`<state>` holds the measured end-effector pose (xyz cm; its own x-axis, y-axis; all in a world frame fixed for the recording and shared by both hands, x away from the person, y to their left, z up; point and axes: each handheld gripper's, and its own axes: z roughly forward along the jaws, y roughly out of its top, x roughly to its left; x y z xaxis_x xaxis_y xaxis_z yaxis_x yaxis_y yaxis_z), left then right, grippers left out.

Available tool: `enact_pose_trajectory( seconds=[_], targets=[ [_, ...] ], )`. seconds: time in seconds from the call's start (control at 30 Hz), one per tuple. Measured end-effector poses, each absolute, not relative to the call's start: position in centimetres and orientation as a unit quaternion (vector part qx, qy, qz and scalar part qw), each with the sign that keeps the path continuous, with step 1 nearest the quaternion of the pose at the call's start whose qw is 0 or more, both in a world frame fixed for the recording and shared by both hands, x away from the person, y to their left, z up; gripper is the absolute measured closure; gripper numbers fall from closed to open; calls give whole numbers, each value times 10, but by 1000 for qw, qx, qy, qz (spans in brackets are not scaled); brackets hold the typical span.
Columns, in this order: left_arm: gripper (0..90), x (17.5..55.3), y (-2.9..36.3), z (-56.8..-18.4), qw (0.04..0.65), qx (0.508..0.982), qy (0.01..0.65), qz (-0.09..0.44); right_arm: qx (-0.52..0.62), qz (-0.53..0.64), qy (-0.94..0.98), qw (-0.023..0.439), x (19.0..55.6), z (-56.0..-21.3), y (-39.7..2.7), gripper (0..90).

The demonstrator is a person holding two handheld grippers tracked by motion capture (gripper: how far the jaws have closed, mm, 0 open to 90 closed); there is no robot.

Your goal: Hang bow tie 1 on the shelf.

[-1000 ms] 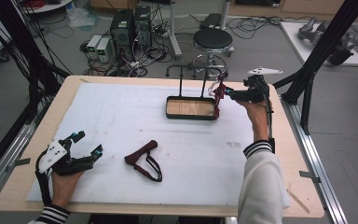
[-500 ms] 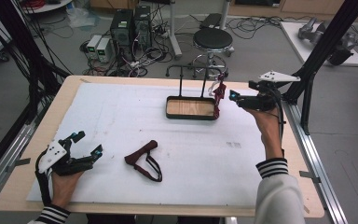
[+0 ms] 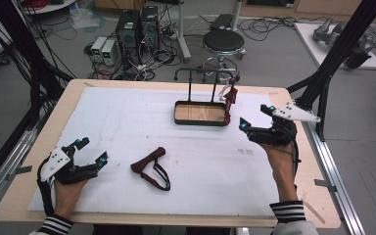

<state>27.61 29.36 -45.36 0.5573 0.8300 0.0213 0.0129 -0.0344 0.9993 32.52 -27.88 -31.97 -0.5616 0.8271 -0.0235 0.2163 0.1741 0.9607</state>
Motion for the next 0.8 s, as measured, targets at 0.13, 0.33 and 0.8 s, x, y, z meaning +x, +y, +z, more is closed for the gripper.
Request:
enact_pose_trajectory(
  seconds=[0.13,0.33,0.8],
  targets=[
    [136,276,293,-453,608,640,330,335,369,529,708,287,317,-339,-278,117],
    [136,276,293,-453,608,639,330,336,370,542,696,291,308,-362,-281,117],
    [136,276,293,-454,609,639,329,335,368,552,688,292,294,-397,-274,117]
  ],
)
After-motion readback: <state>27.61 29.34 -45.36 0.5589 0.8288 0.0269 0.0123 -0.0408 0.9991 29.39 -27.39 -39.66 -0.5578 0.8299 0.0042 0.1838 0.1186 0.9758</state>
